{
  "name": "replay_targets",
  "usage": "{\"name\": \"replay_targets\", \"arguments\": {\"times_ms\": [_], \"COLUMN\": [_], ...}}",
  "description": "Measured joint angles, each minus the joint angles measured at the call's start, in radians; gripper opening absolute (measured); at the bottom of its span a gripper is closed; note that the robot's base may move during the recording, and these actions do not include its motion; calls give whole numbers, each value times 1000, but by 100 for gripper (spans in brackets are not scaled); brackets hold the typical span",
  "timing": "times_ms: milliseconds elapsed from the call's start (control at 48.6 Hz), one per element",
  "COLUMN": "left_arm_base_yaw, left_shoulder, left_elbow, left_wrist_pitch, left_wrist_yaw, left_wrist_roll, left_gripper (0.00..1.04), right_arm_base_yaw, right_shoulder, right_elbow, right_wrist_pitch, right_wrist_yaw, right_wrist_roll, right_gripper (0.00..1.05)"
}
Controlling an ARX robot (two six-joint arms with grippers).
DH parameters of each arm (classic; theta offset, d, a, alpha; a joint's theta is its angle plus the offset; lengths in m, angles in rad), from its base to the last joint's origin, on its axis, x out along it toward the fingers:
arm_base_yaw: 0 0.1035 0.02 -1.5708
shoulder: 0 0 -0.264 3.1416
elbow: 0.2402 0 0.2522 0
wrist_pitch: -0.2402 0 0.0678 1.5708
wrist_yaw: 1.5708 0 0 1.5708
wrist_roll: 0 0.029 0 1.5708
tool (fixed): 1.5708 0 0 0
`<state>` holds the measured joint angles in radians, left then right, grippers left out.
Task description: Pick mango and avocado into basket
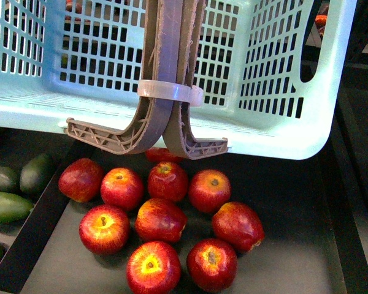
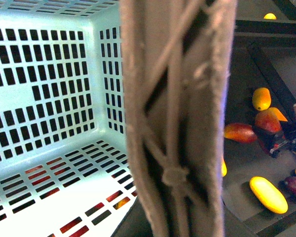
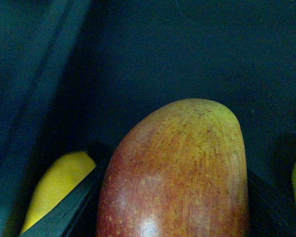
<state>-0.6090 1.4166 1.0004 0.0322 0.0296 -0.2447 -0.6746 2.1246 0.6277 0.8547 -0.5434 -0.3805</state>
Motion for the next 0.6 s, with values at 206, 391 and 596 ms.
{"name": "replay_targets", "arguments": {"times_ms": [206, 391, 596], "left_arm_base_yaw": [0, 0, 0], "left_shoulder": [0, 0, 0], "left_elbow": [0, 0, 0], "left_wrist_pitch": [0, 0, 0], "left_wrist_yaw": [0, 0, -1], "left_wrist_roll": [0, 0, 0], "left_gripper": [6, 6, 6], "right_arm_base_yaw": [151, 351, 706], "right_shoulder": [-372, -717, -934], "right_elbow": [-128, -132, -77], "right_wrist_pitch": [-109, -273, -386], "right_wrist_yaw": [-12, 49, 215], "right_wrist_roll": [225, 398, 529], "right_gripper": [65, 65, 65]}}
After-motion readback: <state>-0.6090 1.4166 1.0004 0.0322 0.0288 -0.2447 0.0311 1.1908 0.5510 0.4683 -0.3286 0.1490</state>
